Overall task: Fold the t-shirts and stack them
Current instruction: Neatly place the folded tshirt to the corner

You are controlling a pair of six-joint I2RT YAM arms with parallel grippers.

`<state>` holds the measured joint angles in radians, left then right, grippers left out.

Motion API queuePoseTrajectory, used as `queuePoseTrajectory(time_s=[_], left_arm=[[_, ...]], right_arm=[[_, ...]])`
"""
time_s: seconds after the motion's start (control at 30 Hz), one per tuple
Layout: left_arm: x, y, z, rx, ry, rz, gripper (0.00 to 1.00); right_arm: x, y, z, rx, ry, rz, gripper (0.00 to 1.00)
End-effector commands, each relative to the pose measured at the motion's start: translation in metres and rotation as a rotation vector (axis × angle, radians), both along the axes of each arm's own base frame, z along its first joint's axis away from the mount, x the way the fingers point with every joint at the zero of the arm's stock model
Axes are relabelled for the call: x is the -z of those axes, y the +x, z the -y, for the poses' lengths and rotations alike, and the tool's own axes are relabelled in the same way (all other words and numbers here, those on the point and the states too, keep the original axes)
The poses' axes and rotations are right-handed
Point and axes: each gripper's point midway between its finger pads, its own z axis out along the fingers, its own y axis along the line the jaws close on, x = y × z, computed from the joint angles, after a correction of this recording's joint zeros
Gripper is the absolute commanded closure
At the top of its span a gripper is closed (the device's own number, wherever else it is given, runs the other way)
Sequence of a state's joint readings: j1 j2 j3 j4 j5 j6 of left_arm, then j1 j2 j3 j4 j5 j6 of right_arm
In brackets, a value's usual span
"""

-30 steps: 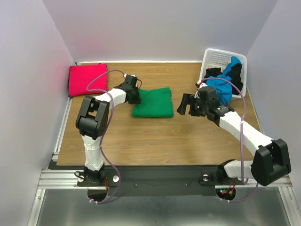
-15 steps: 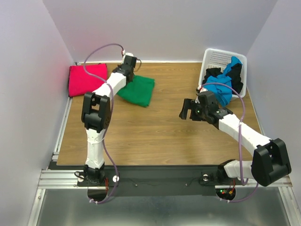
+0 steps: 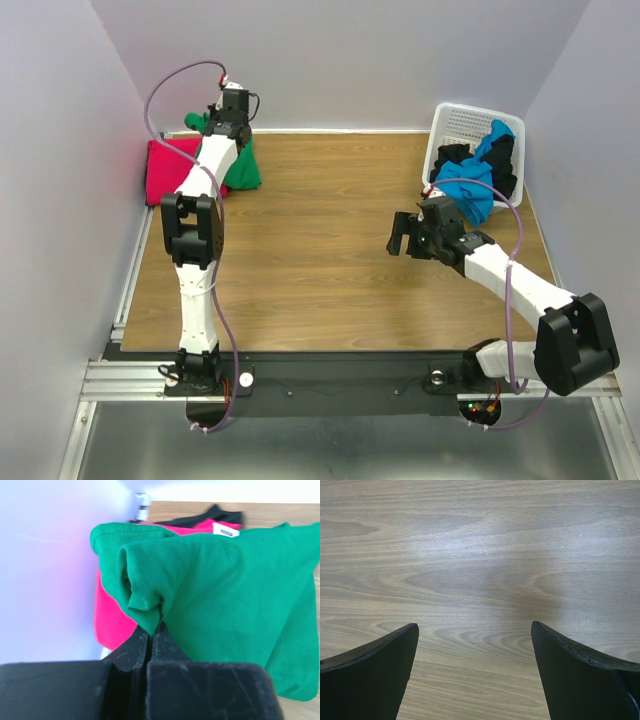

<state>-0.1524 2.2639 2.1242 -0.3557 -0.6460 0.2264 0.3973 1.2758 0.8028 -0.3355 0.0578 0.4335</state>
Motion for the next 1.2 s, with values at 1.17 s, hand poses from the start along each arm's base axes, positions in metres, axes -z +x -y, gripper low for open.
queuePoseTrajectory(time_s=[1.17], left_arm=[[-0.176,-0.018,-0.017,0.155,-0.110,0.313,1.00]], right_arm=[[0.009,0.009,0.009,0.049,-0.039,0.007,0.00]])
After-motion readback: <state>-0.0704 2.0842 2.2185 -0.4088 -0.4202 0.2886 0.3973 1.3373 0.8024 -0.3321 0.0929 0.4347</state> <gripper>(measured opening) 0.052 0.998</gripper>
